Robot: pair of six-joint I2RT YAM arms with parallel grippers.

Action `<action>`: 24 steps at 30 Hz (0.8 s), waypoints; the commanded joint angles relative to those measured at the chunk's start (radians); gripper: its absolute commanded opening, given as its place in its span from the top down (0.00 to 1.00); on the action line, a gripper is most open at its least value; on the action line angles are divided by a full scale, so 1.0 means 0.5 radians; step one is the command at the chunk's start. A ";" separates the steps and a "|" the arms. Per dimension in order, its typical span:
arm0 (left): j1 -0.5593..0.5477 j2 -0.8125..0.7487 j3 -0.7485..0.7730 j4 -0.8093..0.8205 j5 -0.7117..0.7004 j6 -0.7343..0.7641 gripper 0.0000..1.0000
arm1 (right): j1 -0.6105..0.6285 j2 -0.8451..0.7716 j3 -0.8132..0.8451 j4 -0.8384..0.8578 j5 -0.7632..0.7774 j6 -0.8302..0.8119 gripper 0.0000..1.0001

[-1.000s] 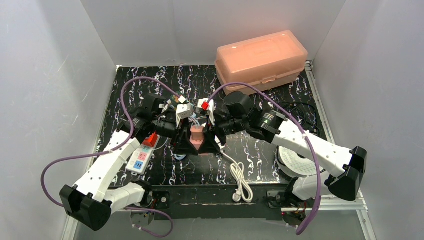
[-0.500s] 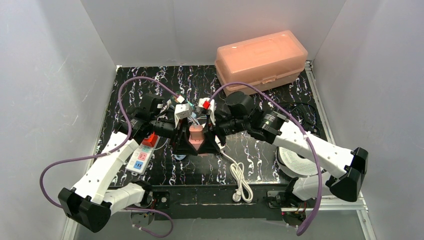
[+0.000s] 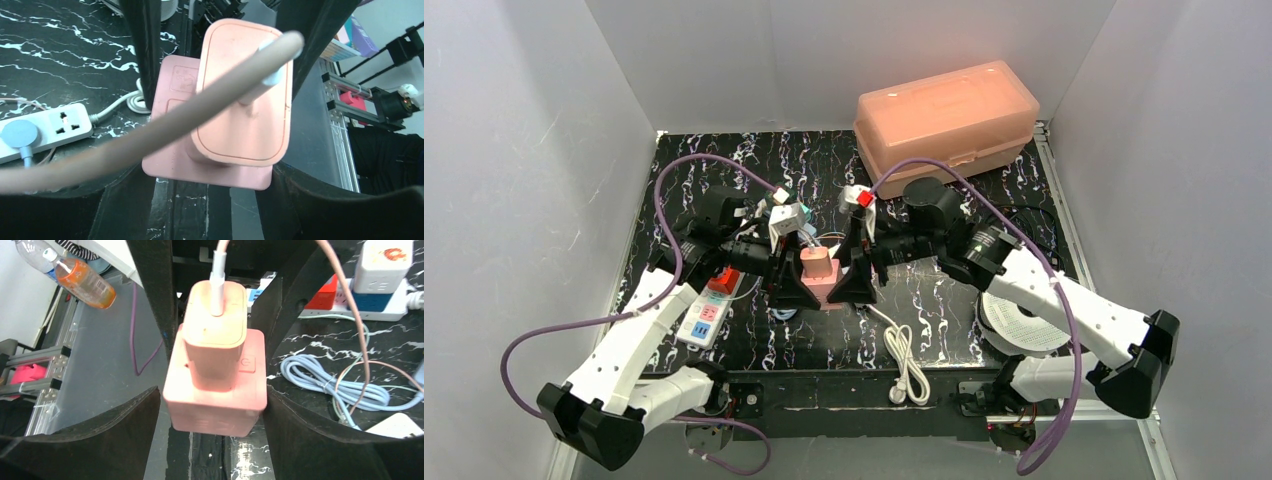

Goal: Pull the plug off the socket
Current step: Remove the plug from the socket.

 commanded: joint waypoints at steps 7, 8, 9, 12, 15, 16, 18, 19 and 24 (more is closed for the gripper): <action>0.123 -0.038 -0.079 0.520 -0.133 -0.588 1.00 | -0.050 -0.430 -0.382 0.625 0.150 0.244 0.15; 0.132 -0.031 -0.072 0.566 -0.130 -0.650 1.00 | -0.050 -0.446 -0.428 0.687 0.168 0.278 0.15; 0.137 -0.025 -0.064 0.602 -0.119 -0.715 1.00 | -0.050 -0.449 -0.467 0.753 0.174 0.323 0.15; 0.139 -0.018 -0.061 0.712 -0.095 -0.856 1.00 | -0.050 -0.420 -0.526 0.982 0.154 0.469 0.14; 0.141 -0.018 -0.083 0.820 -0.135 -0.960 1.00 | -0.051 -0.373 -0.513 1.094 0.169 0.535 0.13; 0.141 -0.020 -0.087 0.828 -0.144 -0.965 1.00 | -0.050 -0.355 -0.517 1.131 0.178 0.563 0.13; 0.141 -0.017 -0.098 0.854 -0.146 -0.983 1.00 | -0.051 -0.320 -0.531 1.216 0.218 0.619 0.13; 0.140 -0.022 -0.102 0.868 -0.142 -0.983 1.00 | -0.050 -0.315 -0.536 1.231 0.255 0.624 0.13; 0.140 -0.056 -0.130 0.905 -0.134 -0.960 1.00 | -0.050 -0.363 -0.585 1.225 0.412 0.661 0.12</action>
